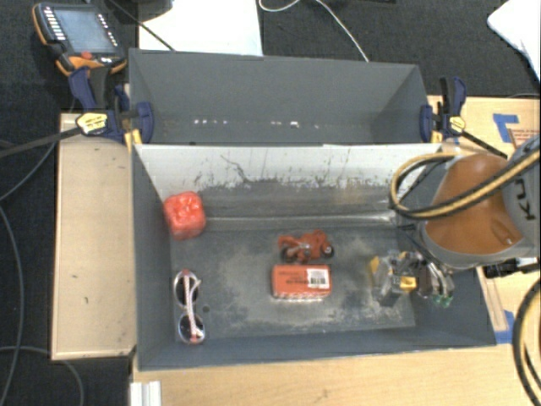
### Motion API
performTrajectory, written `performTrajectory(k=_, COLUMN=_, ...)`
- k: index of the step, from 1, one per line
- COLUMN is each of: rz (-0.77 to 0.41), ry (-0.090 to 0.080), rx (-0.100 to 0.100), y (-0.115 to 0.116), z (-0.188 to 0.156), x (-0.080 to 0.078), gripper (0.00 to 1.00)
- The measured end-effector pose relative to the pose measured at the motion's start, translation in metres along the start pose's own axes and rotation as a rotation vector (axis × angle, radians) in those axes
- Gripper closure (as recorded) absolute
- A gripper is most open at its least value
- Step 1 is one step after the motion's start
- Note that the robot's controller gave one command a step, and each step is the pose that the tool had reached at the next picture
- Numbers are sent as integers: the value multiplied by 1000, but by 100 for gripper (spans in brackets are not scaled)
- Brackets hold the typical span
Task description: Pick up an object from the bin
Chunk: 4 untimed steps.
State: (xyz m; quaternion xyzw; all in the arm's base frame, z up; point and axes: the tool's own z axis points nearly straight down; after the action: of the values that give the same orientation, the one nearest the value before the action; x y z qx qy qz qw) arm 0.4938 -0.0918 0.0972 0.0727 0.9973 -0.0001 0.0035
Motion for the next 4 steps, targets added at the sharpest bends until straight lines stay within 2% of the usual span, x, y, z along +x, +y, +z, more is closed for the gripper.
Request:
performTrajectory(k=1, rz=24, ry=2, rx=0, y=8, z=12, x=4, gripper=100)
performTrajectory(k=2, rz=-118, ry=-1, rx=0, y=13, z=-14, x=9, gripper=100)
performTrajectory(k=3, rz=18, ry=-3, rx=-3, y=98, z=22, x=-24, gripper=100)
performTrajectory(k=4, rz=23, ry=-2, rx=0, y=77, z=22, x=3, gripper=0)
